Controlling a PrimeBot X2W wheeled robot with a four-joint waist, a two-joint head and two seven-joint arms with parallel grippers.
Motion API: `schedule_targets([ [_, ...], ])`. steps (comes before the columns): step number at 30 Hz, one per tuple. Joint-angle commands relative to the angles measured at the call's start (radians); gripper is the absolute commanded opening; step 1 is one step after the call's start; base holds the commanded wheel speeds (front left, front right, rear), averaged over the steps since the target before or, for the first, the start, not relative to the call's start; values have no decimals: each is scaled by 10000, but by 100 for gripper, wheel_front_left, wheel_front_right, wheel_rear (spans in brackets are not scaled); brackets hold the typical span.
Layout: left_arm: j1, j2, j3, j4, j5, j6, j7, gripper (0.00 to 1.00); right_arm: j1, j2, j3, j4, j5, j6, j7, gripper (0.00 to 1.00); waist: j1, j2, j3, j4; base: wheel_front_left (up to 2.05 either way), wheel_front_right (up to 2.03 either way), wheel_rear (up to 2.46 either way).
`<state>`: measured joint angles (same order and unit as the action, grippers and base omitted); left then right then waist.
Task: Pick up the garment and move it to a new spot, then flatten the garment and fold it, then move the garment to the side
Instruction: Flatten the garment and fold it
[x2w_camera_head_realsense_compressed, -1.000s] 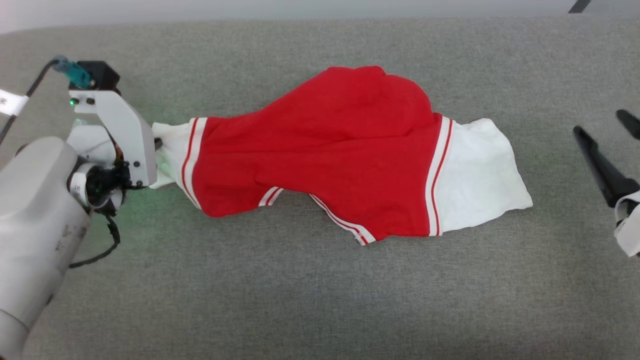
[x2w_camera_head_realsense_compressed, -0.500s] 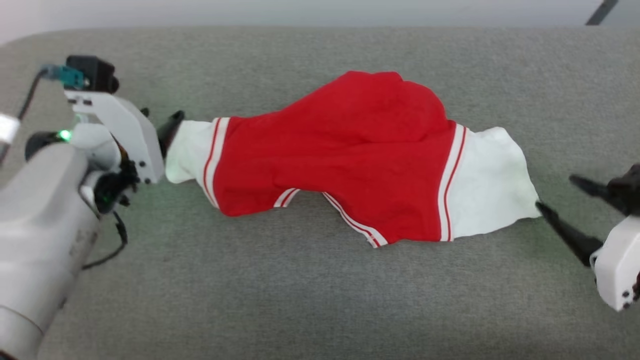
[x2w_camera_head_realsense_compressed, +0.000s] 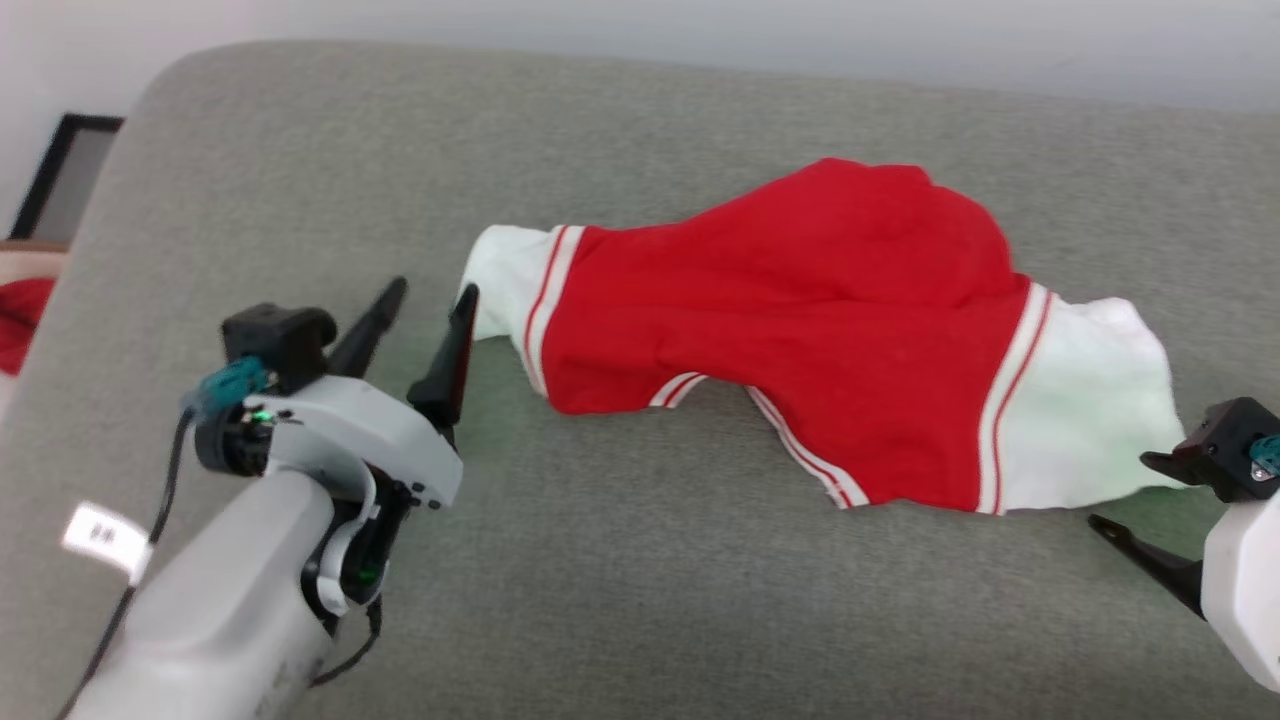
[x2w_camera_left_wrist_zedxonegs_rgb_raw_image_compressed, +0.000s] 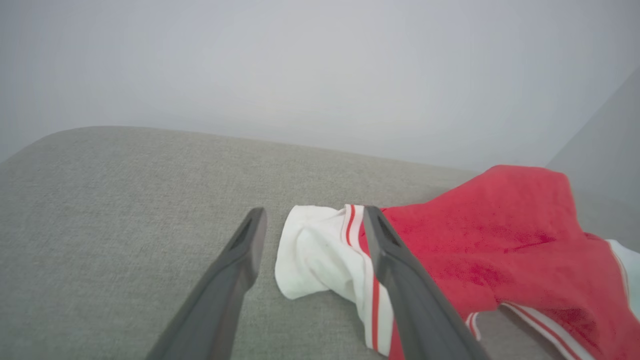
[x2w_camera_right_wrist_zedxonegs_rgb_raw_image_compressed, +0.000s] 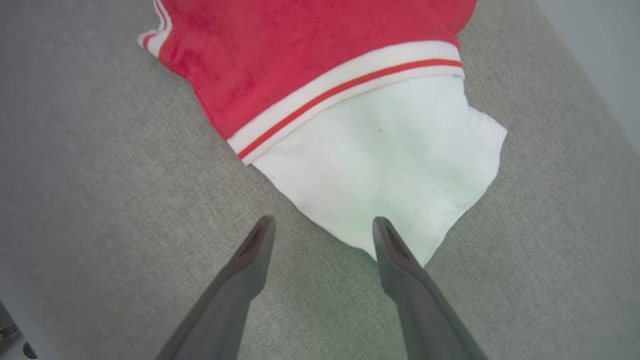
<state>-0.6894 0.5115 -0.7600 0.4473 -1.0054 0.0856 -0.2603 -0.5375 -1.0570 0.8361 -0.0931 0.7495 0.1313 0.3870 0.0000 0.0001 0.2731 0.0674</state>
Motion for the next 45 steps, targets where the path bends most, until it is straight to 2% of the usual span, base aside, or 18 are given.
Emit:
schedule_targets([
  [1, 388, -130, 535, -508, 395, 228, -53, 100, -205, -146, 232, 66, 33, -10, -60, 100, 0, -1, 171, 448, 0, 0, 0],
  [4, 1626, -377, 1659, -1702, 1682, 660, -30, 100, -662, -337, 788, 187, 18, -10, -107, 100, 0, -1, 320, 688, 0, 0, 0],
  [7, 2630, -798, 2657, -2592, 2619, 735, -33, 100, -1140, -474, 1536, 329, -147, -10, -143, 100, 0, -1, 481, 870, 0, 0, 0],
  [11, 3493, -1338, 3641, -3140, 3423, 455, -35, 100, -1849, -536, 2479, 724, -356, -10, -302, 100, 0, -1, 714, 1114, 0, 0, 0],
  [18, 3937, -1994, 4479, -3306, 4409, -88, -36, 100, -2773, -228, 4071, 1796, -662, -44, -796, 100, 0, -1, 983, 1345, 0, 0, 0],
  [19, 3969, -2059, 4552, -3280, 4484, -174, -36, 100, -2799, -159, 4210, 1935, -642, -49, -850, 62, 0, -1, 991, 1357, 0, 0, 0],
  [20, 3997, -2095, 4619, -3242, 4561, -261, -36, 100, -2857, -101, 4317, 2060, -621, -55, -922, 14, 0, -1, 989, 1362, 0, 0, 0],
  [21, 4006, -2095, 4678, -3202, 4645, -344, -36, 100, -2899, -26, 4382, 2161, -601, -79, -1006, 0, 0, -1, 981, 1361, 0, 0, 0],
  [28, 3459, -1363, 4624, -2980, 5219, -1093, 71, 100, -3127, 76, 4530, 2447, -333, -41, -1303, 0, 0, -1, 823, 1147, 0, 0, 0],
  [33, 2273, -276, 4020, -2893, 5630, -1862, 1105, 100, -3384, -123, 4521, 2675, -288, -34, -1395, 0, 0, -1, 808, 938, 0, 0, 0],
  [37, 1038, 503, 2860, -2769, 5521, -2152, 2380, 100, -3578, -93, 4520, 2928, -185, -34, -1523, 0, 0, -1, 896, 761, 0, 0, 0],
  [43, -1200, 1991, -1094, -2956, 3552, -2150, 4222, 100, -3911, 164, 4521, 2980, -188, -35, -1593, 0, 0, -1, 1195, 433, 0, 0, 0],
  [45, -2113, 2374, -2325, -2773, 3203, -2151, 4572, 100, -4068, 217, 4516, 2983, -210, -37, -1610, 0, 0, -1, 1359, 322, 0, 0, 0],
])
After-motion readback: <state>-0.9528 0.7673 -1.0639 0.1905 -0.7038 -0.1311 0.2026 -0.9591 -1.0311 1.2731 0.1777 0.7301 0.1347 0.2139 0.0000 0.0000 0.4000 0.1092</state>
